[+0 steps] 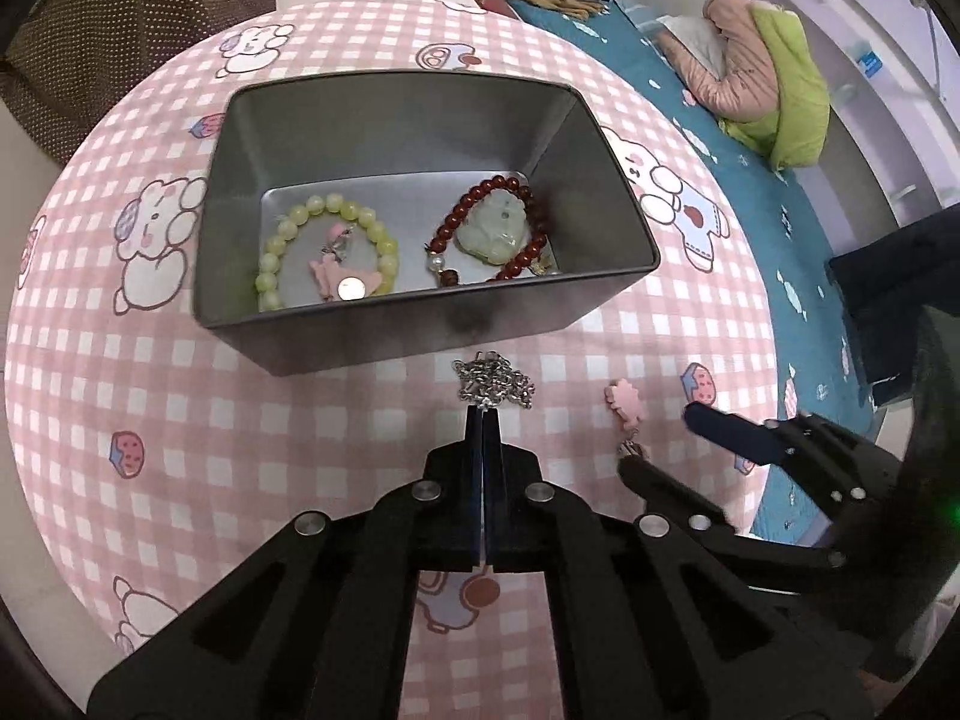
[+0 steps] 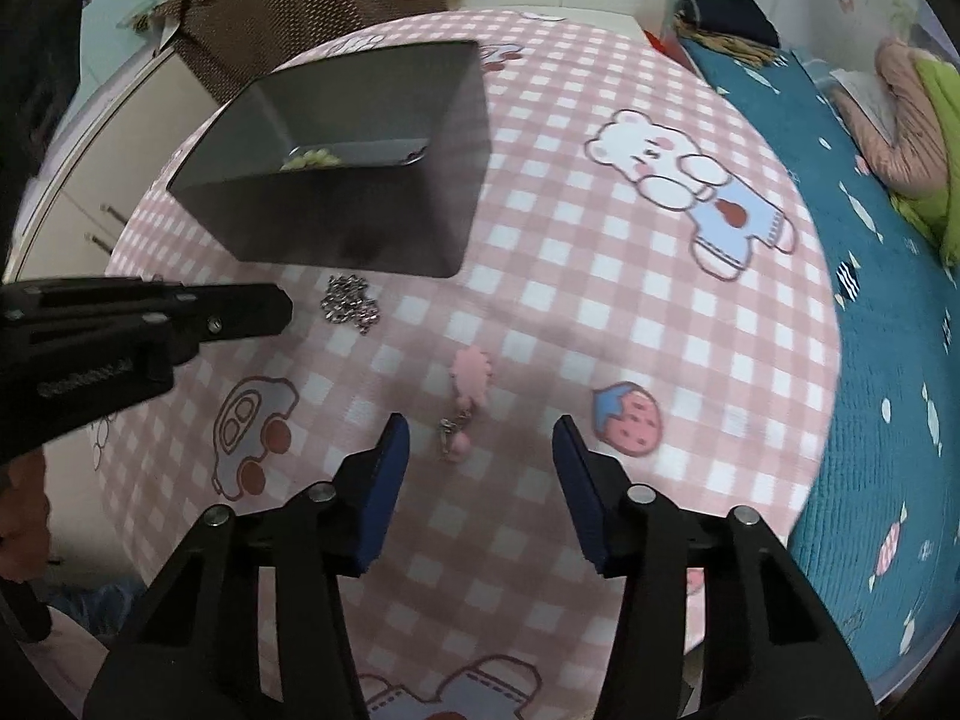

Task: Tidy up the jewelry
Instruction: 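Grasp the pink charm with the right tool while the left holds the chain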

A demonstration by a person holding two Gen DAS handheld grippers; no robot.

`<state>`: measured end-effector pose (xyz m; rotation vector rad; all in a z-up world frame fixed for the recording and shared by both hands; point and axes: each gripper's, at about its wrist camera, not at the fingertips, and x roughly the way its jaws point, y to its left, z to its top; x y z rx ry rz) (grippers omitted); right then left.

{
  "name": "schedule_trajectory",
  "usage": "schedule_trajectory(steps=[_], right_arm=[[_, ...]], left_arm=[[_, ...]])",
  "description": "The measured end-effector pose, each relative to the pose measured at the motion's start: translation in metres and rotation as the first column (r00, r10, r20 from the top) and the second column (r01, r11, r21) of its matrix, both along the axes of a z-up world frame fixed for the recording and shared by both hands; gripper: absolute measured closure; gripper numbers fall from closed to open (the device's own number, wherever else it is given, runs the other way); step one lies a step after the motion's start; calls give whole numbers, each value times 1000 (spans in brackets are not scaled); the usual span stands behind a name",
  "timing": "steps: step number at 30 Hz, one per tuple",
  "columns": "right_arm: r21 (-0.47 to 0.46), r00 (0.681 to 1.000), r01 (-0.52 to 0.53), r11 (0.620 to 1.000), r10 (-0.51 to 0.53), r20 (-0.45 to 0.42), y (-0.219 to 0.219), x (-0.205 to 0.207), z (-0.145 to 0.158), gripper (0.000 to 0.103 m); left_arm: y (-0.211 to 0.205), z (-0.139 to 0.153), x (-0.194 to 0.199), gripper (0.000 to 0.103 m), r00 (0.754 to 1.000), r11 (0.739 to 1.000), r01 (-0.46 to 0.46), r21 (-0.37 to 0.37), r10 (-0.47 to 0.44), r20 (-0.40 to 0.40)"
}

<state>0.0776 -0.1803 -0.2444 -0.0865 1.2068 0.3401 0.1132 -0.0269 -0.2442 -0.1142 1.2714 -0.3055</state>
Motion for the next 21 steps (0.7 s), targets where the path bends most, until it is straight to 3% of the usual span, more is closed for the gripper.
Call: schedule_trajectory(steps=[7, 12, 15, 17, 18, 19, 21], right_arm=[[-71, 998, -43, 997, 46, 39, 8, -2, -5, 93], [-56, 999, -1, 998, 3, 40, 0, -2, 0, 93], [-48, 999, 13, 999, -11, 49, -5, -3, 6, 93], [-41, 998, 19, 999, -16, 57, -6, -2, 11, 93], [-39, 998, 21, 999, -18, 62, -6, 0, 12, 93], [-31, 998, 20, 999, -18, 62, -7, 1, 14, 93], [-34, 997, 23, 999, -20, 69, -8, 2, 16, 93]], left_arm=[[-5, -12, 3, 102, 999, 1000, -7, 20, 8, -49], [-18, -18, 9, 75, 999, 999, 3, 50, -1, -52], [-25, -18, 13, 71, 999, 998, 13, 56, -11, -36], [-27, -19, 14, 71, 1000, 997, 14, 71, -13, -16], [-28, -19, 14, 74, 1000, 997, 16, 73, -15, -9], [-29, -20, 14, 84, 1000, 997, 23, 79, -23, 4], [-28, -20, 15, 87, 999, 997, 39, 66, -39, 10]])
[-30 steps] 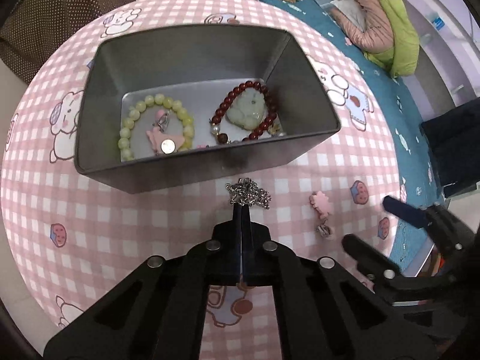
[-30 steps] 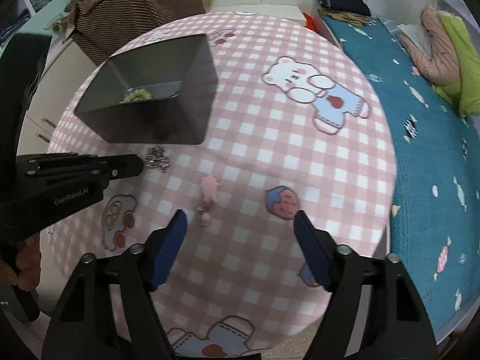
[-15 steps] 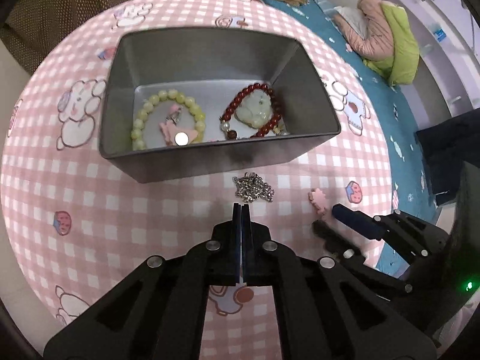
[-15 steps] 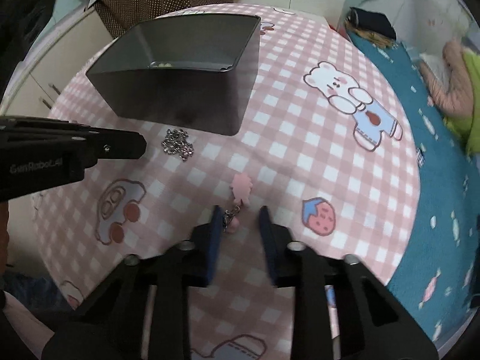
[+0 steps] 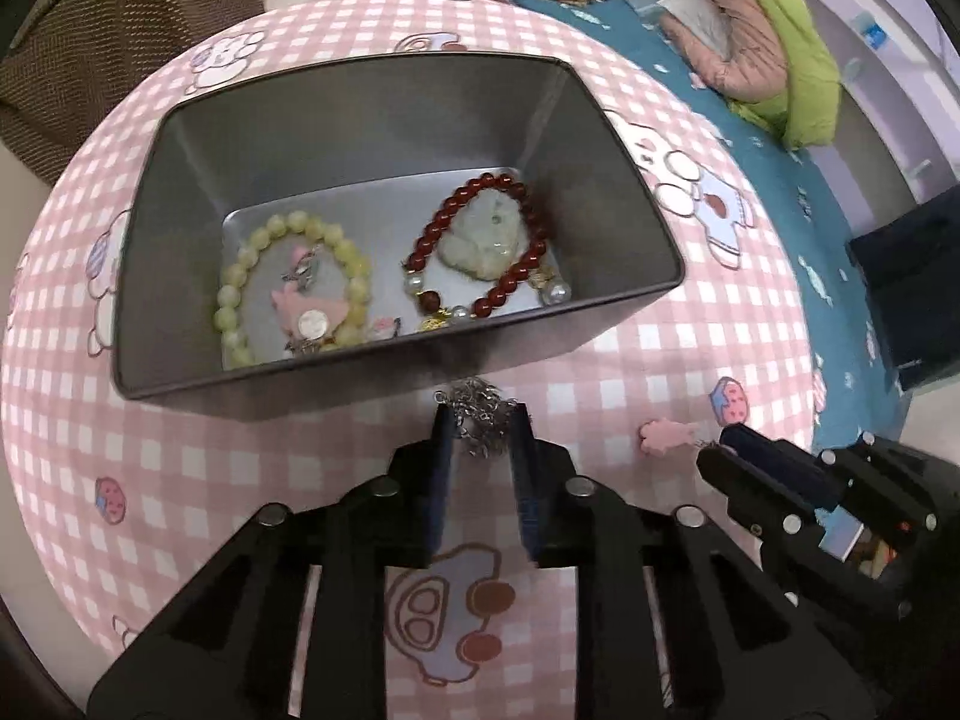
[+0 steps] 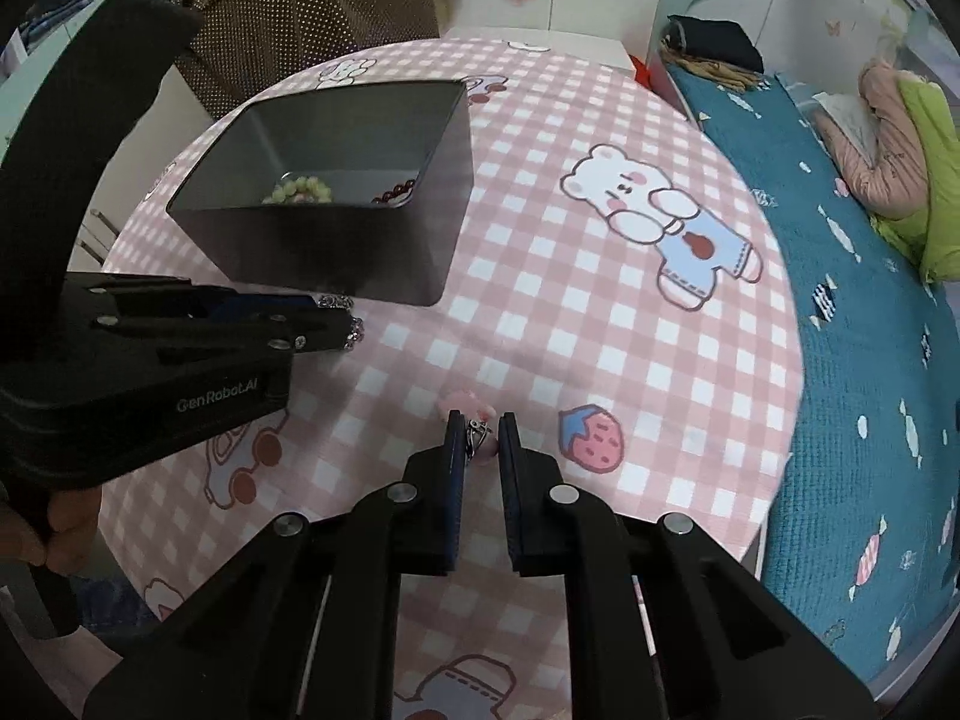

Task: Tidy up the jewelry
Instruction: 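Grasp the pink charm with the right tool while the left holds the chain, then carry the chain and pink charm over the tin and open both tools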

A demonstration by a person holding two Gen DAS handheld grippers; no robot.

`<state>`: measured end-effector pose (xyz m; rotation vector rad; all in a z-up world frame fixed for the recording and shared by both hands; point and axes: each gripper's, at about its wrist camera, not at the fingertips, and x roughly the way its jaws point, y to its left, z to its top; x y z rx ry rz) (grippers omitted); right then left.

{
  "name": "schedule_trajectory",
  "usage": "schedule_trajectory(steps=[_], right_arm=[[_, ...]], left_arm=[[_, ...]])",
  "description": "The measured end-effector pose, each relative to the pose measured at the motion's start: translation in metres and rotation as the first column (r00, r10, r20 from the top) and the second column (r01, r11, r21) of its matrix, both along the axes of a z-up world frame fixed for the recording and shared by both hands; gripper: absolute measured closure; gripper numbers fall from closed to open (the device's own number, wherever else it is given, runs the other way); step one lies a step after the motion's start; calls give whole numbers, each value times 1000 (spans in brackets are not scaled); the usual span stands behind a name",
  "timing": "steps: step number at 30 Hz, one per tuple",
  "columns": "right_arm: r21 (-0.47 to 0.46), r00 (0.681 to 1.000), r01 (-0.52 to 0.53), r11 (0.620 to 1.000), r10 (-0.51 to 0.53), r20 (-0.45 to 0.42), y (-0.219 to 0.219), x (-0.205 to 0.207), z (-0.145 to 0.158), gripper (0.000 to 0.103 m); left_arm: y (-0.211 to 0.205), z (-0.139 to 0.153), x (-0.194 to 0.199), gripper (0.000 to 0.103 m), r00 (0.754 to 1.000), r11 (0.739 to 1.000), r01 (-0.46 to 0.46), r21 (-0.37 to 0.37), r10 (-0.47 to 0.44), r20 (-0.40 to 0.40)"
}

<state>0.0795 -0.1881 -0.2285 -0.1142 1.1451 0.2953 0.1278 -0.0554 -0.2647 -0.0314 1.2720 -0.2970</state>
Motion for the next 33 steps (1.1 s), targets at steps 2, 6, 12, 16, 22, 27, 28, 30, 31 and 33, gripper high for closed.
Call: schedule_trajectory(steps=[2, 6, 12, 16, 22, 27, 28, 30, 31, 33], right_arm=[[-3, 1000, 2, 1000, -2, 2, -2, 0, 2, 93], [11, 1000, 2, 1000, -2, 5, -4, 1, 6, 93], [9, 1000, 5, 1000, -5, 29, -8, 0, 15, 93], [7, 998, 1, 1000, -2, 59, -10, -2, 25, 93], [5, 996, -3, 1000, 2, 92, -12, -5, 37, 93], [15, 990, -10, 1000, 7, 141, -14, -5, 58, 93], [12, 988, -15, 1000, 13, 157, -13, -5, 63, 93], [12, 984, -22, 1000, 20, 178, -13, -3, 70, 93], [12, 982, -23, 1000, 20, 188, -13, -3, 73, 93], [17, 978, -33, 999, 29, 207, -11, 0, 80, 93]], left_arm=[[0, 2, 0, 100, 1000, 1000, 7, -16, -7, -6], [2, 3, -2, 100, 1000, 1000, 1, -15, -1, -4], [7, 16, -5, 100, 1000, 999, -9, -36, 9, 18], [11, 27, -12, 100, 999, 999, -15, -45, 17, 38], [10, 45, -19, 100, 997, 998, -22, -60, 26, 69], [11, 78, -26, 100, 989, 997, -19, -68, 29, 146], [11, 83, -26, 100, 987, 997, -21, -73, 32, 155], [14, 95, -26, 100, 984, 996, -28, -90, 44, 173], [16, 103, -25, 100, 981, 994, -36, -103, 54, 185], [17, 114, -23, 100, 976, 993, -43, -112, 66, 207]])
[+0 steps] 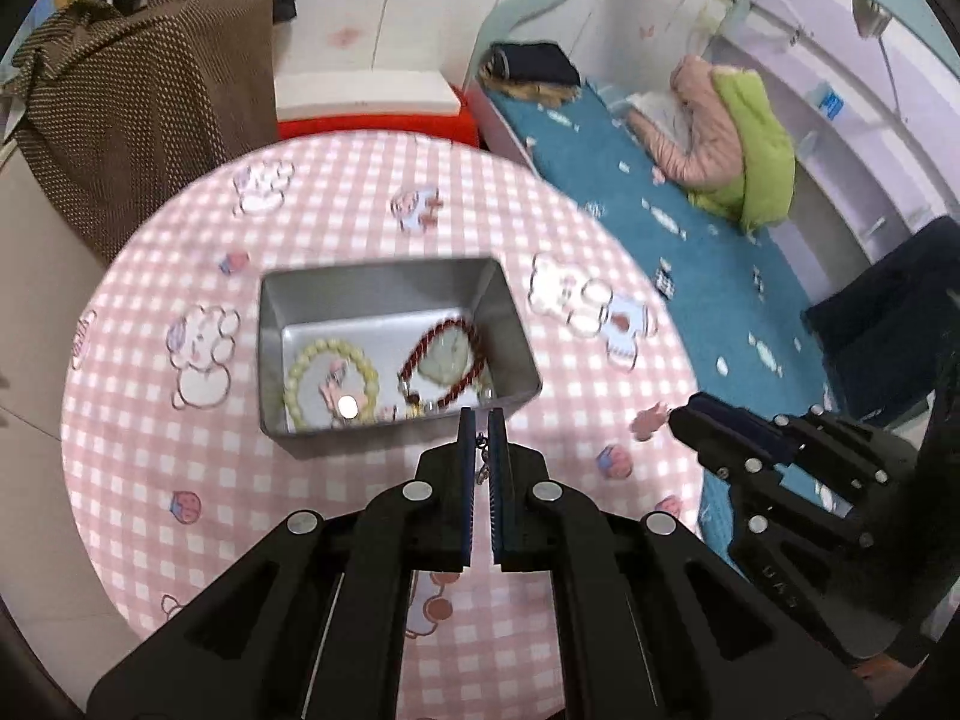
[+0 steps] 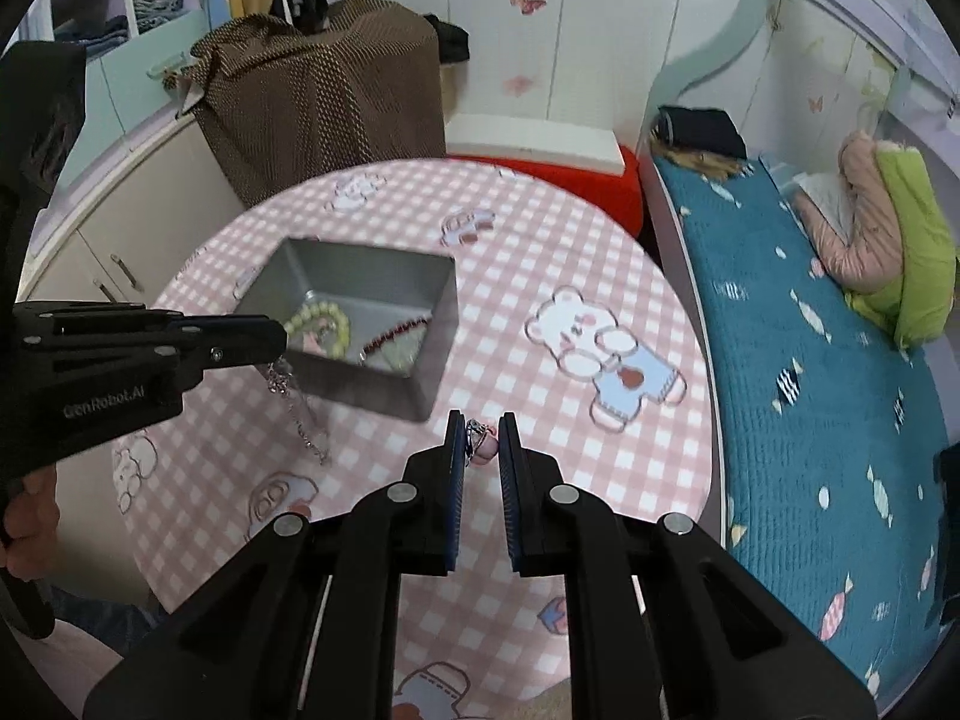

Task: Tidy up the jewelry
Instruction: 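Carry the chain and pink charm over the tin and open both tools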

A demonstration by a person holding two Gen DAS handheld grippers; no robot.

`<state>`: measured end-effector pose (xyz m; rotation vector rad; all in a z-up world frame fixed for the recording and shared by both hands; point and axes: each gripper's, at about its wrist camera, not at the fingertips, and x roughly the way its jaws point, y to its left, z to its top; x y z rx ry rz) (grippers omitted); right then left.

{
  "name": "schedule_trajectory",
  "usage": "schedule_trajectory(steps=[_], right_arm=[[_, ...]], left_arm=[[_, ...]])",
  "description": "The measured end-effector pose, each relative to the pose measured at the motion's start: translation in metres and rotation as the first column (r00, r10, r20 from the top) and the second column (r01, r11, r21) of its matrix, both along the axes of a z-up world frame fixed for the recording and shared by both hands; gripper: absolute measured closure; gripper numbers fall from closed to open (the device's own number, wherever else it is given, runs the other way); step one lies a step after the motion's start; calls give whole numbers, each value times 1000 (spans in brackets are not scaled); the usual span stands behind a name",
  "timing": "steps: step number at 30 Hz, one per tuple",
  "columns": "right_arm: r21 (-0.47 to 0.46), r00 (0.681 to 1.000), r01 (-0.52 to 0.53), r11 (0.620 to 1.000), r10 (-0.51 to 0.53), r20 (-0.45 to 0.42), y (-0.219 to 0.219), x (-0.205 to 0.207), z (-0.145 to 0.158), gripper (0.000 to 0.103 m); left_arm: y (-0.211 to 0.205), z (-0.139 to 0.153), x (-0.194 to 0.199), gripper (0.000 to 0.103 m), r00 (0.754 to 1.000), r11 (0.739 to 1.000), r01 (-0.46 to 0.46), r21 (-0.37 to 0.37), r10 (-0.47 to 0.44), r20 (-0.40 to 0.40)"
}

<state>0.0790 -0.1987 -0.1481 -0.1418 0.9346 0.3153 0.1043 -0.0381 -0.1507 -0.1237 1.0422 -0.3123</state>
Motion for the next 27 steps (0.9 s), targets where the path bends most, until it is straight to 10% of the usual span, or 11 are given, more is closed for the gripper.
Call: schedule_trajectory(steps=[15, 27], right_arm=[[16, 985, -108, 994, 105, 139, 35, 30, 41, 93], [9, 978, -194, 981, 193, 78, 71, 62, 20, 93]], left_arm=[[24, 68, 18, 100, 988, 995, -71, -70, 80, 135], [40, 41, 46, 100, 992, 992, -110, -68, 114, 55]])
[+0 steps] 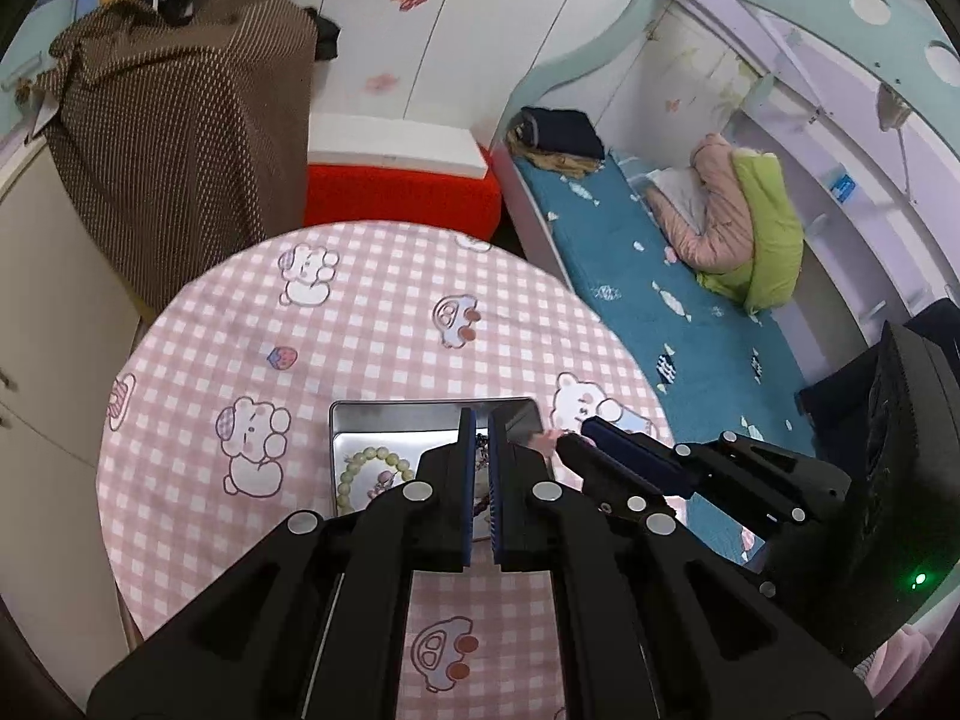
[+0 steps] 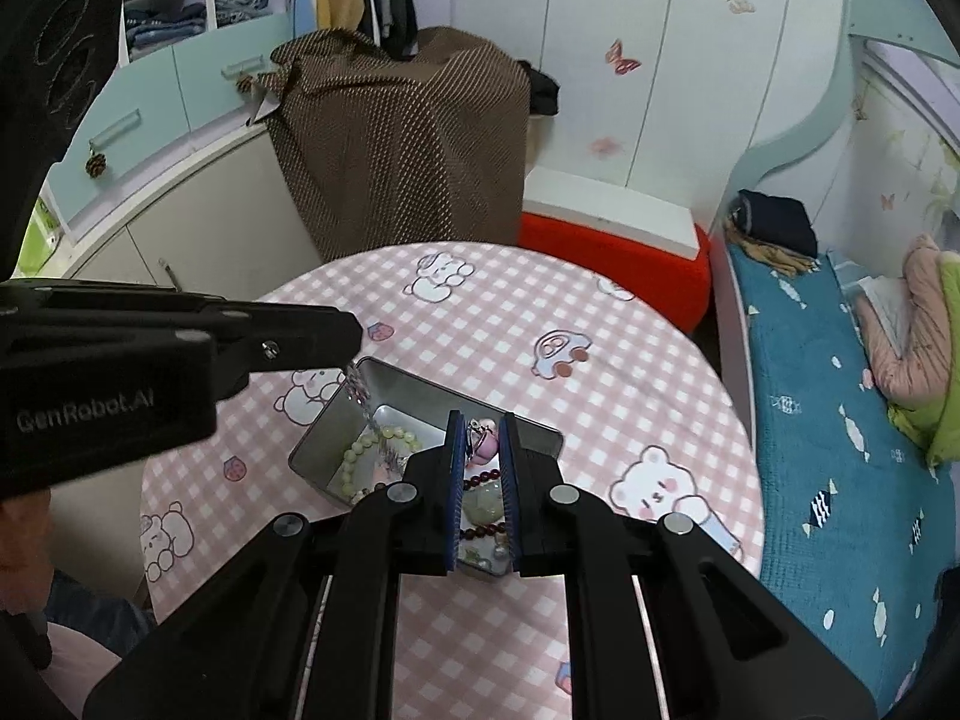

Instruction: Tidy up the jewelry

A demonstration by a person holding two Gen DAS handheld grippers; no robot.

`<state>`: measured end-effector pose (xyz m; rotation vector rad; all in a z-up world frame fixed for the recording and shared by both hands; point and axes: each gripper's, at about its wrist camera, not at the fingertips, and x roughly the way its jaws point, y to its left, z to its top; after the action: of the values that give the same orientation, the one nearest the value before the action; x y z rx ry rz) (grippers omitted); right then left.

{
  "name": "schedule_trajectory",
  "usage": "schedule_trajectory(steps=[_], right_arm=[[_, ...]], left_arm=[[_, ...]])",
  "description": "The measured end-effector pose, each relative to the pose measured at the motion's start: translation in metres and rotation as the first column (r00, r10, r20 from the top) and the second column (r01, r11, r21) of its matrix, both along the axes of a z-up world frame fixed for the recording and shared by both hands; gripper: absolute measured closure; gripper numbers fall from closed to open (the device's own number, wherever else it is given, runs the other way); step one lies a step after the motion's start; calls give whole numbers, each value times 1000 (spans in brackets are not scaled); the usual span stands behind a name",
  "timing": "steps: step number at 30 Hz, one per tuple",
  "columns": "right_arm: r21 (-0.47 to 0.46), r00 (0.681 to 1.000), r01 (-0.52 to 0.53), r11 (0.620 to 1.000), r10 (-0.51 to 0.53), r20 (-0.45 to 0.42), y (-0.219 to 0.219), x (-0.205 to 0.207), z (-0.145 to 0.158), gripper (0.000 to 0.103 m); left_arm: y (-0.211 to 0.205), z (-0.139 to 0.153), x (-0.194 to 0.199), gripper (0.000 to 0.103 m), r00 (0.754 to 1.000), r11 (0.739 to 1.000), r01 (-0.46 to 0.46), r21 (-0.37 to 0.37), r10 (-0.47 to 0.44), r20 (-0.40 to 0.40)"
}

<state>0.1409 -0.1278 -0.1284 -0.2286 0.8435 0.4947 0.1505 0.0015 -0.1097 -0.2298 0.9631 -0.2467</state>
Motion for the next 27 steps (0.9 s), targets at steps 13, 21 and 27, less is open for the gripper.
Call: schedule_trajectory(steps=[13, 21, 27], right_arm=[[-18, 998, -7, 1000, 6, -60, 20, 24, -17, 61], [-26, 994, 64, 998, -66, -82, 1, 26, -22, 52], [-22, 992, 93, 995, -95, -85, -6, 27, -21, 52]], left_arm=[[15, -30, 31, 99, 996, 999, -23, 43, 27, -81], [20, -47, 32, 77, 990, 997, -28, 77, 39, -135], [18, -49, 29, 76, 989, 996, -25, 87, 37, -146]])
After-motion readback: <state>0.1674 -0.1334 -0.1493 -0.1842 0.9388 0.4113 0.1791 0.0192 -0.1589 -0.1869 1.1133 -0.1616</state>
